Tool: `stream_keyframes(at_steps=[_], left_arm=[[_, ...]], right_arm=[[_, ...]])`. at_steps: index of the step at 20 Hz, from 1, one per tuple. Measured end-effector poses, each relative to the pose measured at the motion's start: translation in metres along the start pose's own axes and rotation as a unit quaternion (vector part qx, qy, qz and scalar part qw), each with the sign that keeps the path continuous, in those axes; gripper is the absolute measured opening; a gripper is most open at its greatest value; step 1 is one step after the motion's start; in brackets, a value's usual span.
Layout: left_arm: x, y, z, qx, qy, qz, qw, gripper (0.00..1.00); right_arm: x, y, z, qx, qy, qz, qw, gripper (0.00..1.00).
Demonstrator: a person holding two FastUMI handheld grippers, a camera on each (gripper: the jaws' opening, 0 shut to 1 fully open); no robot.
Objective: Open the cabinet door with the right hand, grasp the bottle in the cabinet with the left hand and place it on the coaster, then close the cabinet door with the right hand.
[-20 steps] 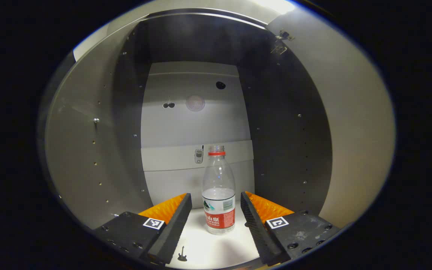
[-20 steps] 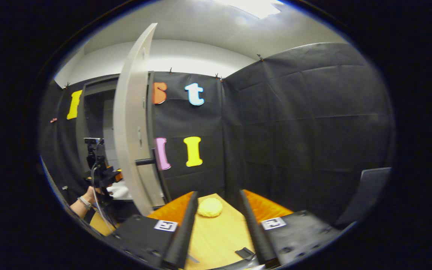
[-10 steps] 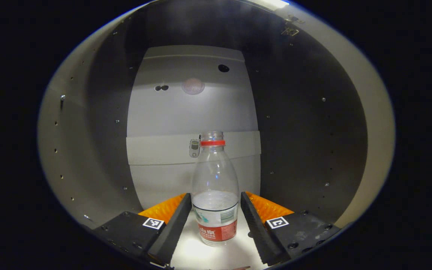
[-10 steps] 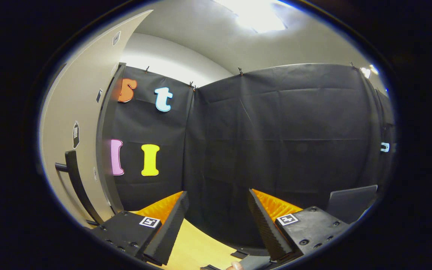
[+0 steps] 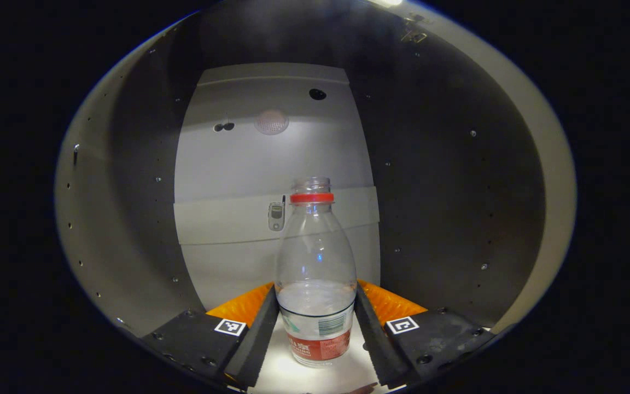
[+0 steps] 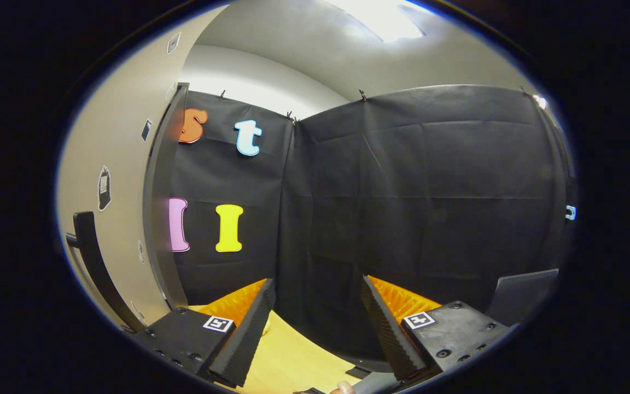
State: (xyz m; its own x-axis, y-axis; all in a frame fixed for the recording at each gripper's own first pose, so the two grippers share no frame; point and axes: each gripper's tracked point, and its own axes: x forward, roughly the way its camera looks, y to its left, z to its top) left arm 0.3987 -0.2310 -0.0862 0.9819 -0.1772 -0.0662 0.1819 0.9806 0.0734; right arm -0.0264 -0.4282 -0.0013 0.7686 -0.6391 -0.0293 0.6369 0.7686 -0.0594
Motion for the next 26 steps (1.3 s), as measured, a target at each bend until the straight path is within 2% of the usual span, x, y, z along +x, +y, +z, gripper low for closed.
stream_keyframes(at_steps=[8,11,14,20,23,26], left_arm=[[-0.083,0.010,0.021,-0.018,-0.016,-0.034,0.999,0.78],[-0.126,0.016,0.021,-0.012,-0.018,-0.053,0.998,0.78],[-0.171,0.019,0.014,-0.028,-0.011,-0.080,0.996,0.80],[-0.249,0.037,0.002,-0.026,-0.003,-0.103,0.994,0.80],[-0.284,0.046,-0.004,-0.032,0.002,-0.104,0.994,0.80],[-0.320,0.055,-0.010,-0.042,0.006,-0.090,0.995,0.80]], right_arm=[[-0.066,0.009,0.018,-0.010,-0.018,0.013,1.000,0.97],[-0.101,0.026,0.025,-0.008,-0.021,0.029,0.999,0.97],[-0.136,0.044,0.028,-0.012,-0.023,0.047,0.999,0.97],[-0.200,0.080,0.024,-0.031,-0.017,0.082,0.996,0.97],[-0.222,0.104,0.024,-0.035,-0.017,0.118,0.992,0.97],[-0.223,0.140,0.026,-0.015,-0.018,0.187,0.982,0.97]])
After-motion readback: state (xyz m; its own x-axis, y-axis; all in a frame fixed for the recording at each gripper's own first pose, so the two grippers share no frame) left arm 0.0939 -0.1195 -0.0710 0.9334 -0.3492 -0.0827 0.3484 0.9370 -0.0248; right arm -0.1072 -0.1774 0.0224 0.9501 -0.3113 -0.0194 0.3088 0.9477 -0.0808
